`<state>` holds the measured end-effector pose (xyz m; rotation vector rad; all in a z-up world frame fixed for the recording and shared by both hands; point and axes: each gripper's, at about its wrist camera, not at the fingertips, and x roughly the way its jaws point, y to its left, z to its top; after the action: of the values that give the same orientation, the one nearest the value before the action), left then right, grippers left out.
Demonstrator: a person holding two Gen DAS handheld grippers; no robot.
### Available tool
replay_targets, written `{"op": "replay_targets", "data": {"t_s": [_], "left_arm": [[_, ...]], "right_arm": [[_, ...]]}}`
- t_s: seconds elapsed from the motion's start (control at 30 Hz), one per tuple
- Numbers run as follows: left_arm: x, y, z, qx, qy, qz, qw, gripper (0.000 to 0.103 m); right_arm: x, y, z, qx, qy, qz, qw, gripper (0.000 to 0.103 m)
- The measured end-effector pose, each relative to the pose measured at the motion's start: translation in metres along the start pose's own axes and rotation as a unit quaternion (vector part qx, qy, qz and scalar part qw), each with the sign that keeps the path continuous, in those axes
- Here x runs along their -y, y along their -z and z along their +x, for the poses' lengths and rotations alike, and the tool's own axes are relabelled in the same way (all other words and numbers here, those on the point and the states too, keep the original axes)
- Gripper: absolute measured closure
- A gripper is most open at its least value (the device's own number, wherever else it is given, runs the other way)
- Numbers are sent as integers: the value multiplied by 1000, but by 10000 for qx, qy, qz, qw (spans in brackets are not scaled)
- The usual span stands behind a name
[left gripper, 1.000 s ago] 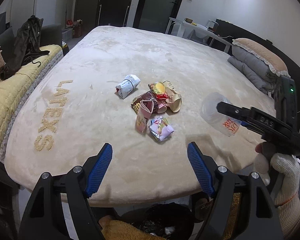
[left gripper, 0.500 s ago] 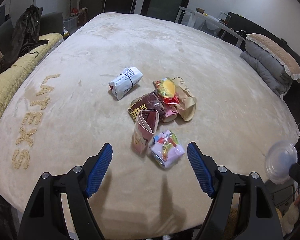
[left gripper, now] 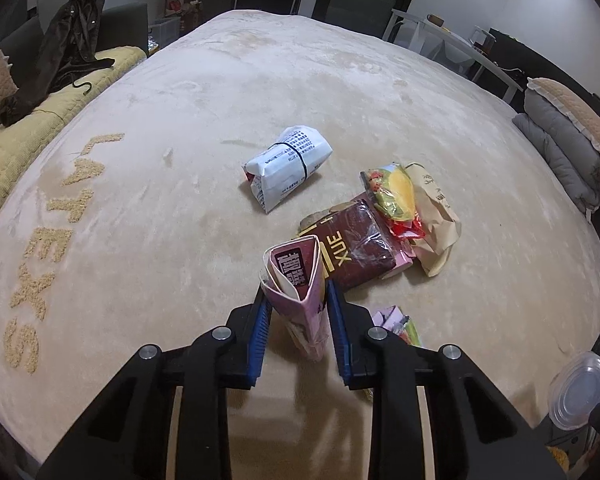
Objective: Collect trash
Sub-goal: 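Lift the clear cup with the right tool while the left tool grasps the pink paper cup, then carry the pink cup and clear cup with both tools over the black bin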
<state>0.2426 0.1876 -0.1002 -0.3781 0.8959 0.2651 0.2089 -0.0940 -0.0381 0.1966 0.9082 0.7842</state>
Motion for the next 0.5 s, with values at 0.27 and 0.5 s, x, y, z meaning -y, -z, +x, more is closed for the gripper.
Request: {"op": "replay_targets", "data": {"t_s": [0.27, 0.5], "left_arm": [[12, 7, -22, 413, 110, 200, 9989, 79], [16, 14, -56, 614, 319, 165, 9975, 79]], "right_arm": [[-2, 4, -4, 3, 40, 34, 10000, 31], [-10, 12, -16, 70, 61, 86, 9999, 31]]}}
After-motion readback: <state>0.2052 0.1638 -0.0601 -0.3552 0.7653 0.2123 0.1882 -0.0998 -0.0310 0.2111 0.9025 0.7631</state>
